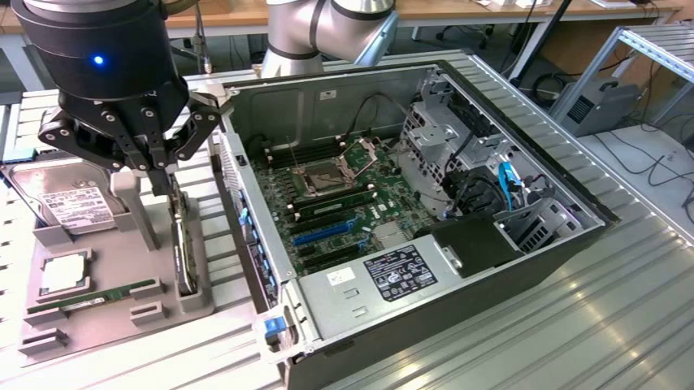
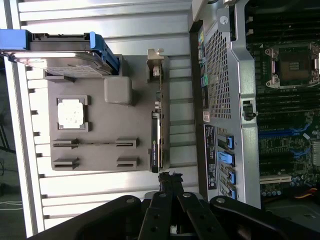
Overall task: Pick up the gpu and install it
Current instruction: 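Reach for the gpu, then pick up the gpu and move the gpu toward the slot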
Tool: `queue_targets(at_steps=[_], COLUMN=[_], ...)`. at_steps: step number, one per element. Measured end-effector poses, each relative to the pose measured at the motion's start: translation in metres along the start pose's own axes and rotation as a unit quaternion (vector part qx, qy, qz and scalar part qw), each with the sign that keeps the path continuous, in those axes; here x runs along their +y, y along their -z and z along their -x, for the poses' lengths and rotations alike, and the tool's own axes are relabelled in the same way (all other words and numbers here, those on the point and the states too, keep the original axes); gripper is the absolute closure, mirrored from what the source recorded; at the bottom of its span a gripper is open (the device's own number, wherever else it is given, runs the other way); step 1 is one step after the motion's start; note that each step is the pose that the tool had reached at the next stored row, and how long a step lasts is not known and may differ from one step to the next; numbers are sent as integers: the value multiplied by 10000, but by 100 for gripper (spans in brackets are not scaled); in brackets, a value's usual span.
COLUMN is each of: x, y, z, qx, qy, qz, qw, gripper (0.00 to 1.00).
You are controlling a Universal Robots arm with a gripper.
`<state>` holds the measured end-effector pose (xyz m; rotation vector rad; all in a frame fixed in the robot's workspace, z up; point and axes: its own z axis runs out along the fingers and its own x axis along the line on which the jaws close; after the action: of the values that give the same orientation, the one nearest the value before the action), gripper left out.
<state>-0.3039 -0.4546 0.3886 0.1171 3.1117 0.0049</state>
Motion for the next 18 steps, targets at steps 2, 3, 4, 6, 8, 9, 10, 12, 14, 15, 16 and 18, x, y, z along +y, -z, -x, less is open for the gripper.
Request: queue_targets(at_steps=[2,3,4,6,8,9,10,12,14,15,16,18], x=[0,0,0,0,0,0,0,0,0,0,0,0], y=[0,0,0,0,0,0,0,0,0,0,0,0], z=[0,0,0,0,0,0,0,0,0,0,0,0], qx=[0,0,0,0,0,0,0,0,0,0,0,0], qy=[0,0,0,0,0,0,0,0,0,0,0,0], qz=[0,0,0,0,0,0,0,0,0,0,0,0], qw=[10000,10000,10000,10000,10000,10000,10000,10000,10000,10000,10000,10000], gripper=[89,89,89,89,89,89,83,70,64,58,58,58])
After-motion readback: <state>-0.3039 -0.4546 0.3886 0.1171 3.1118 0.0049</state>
